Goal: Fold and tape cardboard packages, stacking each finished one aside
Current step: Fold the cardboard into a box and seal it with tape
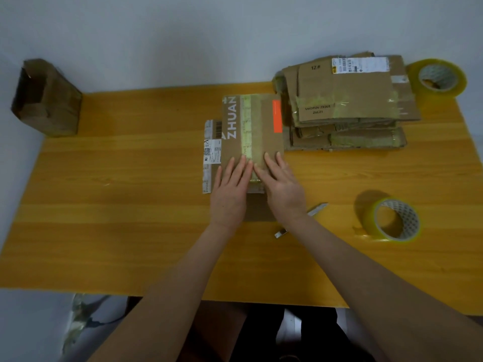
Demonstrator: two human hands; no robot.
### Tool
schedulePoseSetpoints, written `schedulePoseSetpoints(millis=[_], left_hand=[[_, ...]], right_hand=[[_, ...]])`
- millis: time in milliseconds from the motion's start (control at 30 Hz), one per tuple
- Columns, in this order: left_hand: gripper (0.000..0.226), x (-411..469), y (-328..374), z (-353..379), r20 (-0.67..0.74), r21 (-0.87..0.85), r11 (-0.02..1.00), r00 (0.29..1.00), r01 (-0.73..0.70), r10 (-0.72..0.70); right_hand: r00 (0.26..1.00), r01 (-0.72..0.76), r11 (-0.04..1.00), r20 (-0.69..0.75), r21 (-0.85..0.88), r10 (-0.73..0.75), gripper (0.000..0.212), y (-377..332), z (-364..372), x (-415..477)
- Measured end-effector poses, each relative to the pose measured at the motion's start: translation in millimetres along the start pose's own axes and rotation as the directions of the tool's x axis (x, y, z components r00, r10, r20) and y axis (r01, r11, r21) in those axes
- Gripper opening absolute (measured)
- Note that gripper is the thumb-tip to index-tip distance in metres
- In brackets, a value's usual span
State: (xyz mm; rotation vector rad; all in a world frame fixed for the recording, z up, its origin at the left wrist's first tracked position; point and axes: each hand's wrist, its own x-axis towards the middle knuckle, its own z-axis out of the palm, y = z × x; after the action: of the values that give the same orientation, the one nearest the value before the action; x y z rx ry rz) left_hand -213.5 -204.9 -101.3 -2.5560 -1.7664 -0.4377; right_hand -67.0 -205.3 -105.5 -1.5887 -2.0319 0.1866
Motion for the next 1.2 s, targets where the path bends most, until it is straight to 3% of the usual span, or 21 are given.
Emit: schedulePoseSetpoints(millis=[133, 200, 300, 400, 467, 600, 700, 767, 900, 967, 1033, 1133, 1200], left_hand=[[0.060, 4, -10, -4, -0.067, -0.163, 0.987, 0.998, 0.006, -0.017], [0.066, 4, -15, -6, -0.050, -0.199, 0.979, 0.998, 0.035, -0.046], [0.070, 7, -11, -12, 0.087, -0.171, 0.967, 0.981, 0.187, -0.175], [0.088, 17, 5, -20, 0.258, -0.146, 0.931, 0.921, 0.335, -0.292], [0.093, 22, 5, -22, 0.260, -0.112, 0.919, 0.904, 0.377, -0.339], [0.079, 16, -10, -27, 0.234, -0.198, 0.918, 0.926, 0.343, -0.296], [0.073, 10, -11, -33, 0.203, -0.287, 0.888, 0.929, 0.358, -0.309], [0.071, 12, -5, -36, 0.210, -0.320, 0.857, 0.912, 0.405, -0.353], [0.066, 24, 4, -39, 0.237, -0.410, 0.735, 0.841, 0.540, -0.486], [0.058, 28, 1, -37, 0.216, -0.406, 0.719, 0.824, 0.564, -0.524], [0.049, 31, -4, -36, 0.221, -0.393, 0.702, 0.802, 0.594, -0.555], [0.046, 36, -4, -36, 0.160, -0.277, 0.802, 0.848, 0.530, -0.505], [0.051, 41, 7, -36, 0.123, -0.104, 0.890, 0.894, 0.443, -0.431]], right_hand=[[0.999, 0.027, 0.999, -0.046, 0.043, -0.025, 0.065, 10, -2, -2], [0.999, 0.016, 0.999, -0.028, 0.048, -0.015, 0.058, 18, -9, -2], [0.993, -0.116, 0.989, 0.023, 0.086, 0.115, 0.039, 19, -19, 3], [0.974, -0.216, 0.975, 0.082, 0.059, 0.211, 0.041, 13, -22, 13], [0.972, -0.213, 0.976, 0.114, 0.042, 0.207, 0.041, 11, -25, 17], [0.990, -0.113, 0.990, 0.098, 0.084, 0.104, 0.040, 23, -32, 14], [0.989, -0.128, 0.986, 0.083, 0.111, 0.119, 0.041, 27, -32, 10], [0.963, -0.249, 0.959, 0.134, 0.131, 0.232, 0.045, 24, -32, 9], [0.829, -0.498, 0.867, 0.306, 0.028, 0.467, 0.072, 12, -38, 21], [0.808, -0.505, 0.862, 0.329, -0.038, 0.488, 0.071, 8, -40, 26], [0.794, -0.497, 0.864, 0.357, -0.083, 0.492, 0.055, 10, -39, 25], [0.752, -0.518, 0.847, 0.407, -0.119, 0.518, 0.034, 16, -36, 17], [0.762, -0.547, 0.835, 0.373, -0.067, 0.529, 0.041, 11, -33, 13]])
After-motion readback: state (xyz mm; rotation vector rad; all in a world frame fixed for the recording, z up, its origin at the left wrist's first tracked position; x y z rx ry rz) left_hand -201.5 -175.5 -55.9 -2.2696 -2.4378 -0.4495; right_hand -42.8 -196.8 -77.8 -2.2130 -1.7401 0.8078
